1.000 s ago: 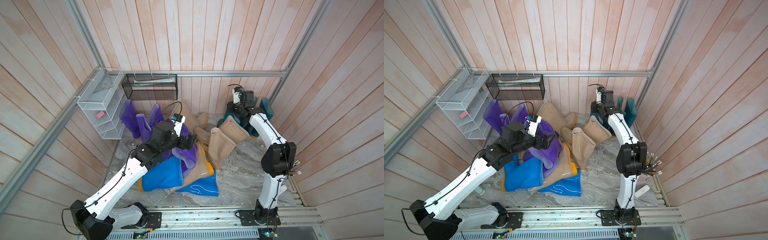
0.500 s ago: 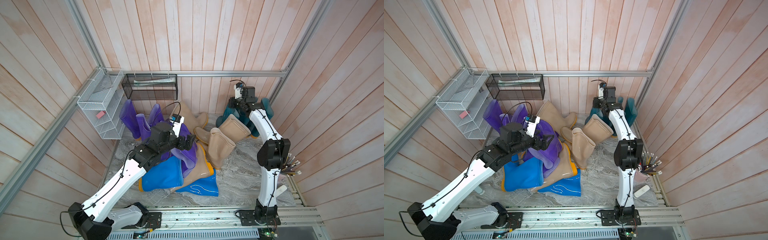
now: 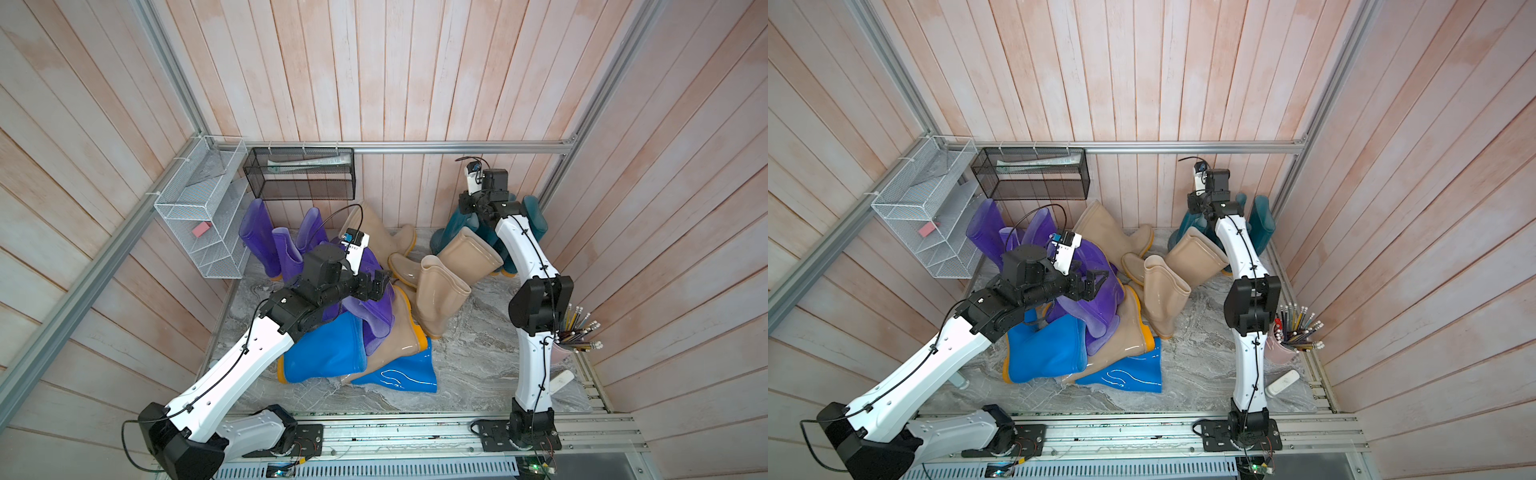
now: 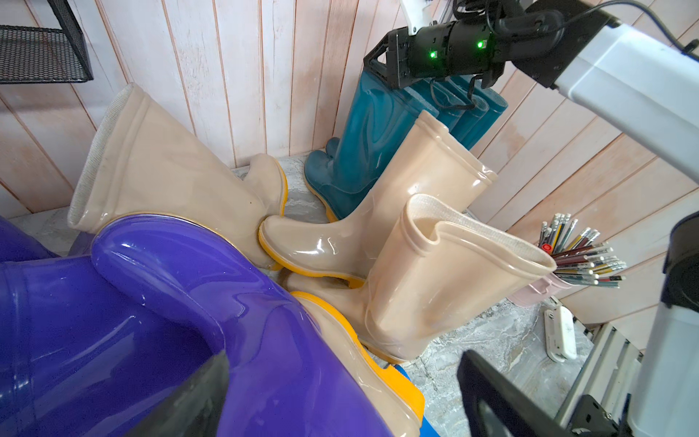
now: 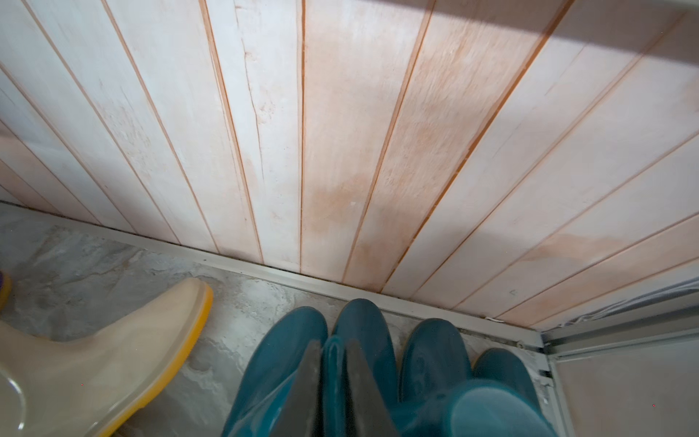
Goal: Match and arrange rain boots in pairs
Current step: Pair a pair of rain boots at the center of the board.
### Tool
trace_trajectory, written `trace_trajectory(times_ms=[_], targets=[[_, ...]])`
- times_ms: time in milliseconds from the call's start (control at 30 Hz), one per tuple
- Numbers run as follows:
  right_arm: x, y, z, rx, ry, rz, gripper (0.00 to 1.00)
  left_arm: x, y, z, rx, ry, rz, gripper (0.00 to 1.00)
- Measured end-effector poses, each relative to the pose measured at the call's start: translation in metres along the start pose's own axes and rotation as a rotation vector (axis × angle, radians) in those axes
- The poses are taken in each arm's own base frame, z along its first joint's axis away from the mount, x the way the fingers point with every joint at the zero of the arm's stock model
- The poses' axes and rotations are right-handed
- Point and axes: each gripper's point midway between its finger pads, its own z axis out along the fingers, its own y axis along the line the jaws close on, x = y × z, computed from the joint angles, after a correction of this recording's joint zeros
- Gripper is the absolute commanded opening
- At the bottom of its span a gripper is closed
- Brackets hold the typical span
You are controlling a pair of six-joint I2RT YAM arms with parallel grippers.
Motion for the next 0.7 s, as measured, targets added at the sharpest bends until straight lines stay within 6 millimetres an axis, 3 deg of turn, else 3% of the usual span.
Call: trace_trajectory(times_ms=[167,433,700], targets=[[0.004,0.003,0.003,0.003,0.001,-0.018,0.32,0.003,0.000,0.004,0.006,0.014,-0.003,0.97],[0.008,-0.004,-0.012,0.047,0.018,-0.001,0.60,0.003,-0.001,0.004,0.008,0.013,-0.010,0.97],[-0.051,0.004,-0.073,-0.025,-0.119,0.073,0.67,-0.002,-0.004,-0.002,0.021,-0.005,-0.021,0.98]])
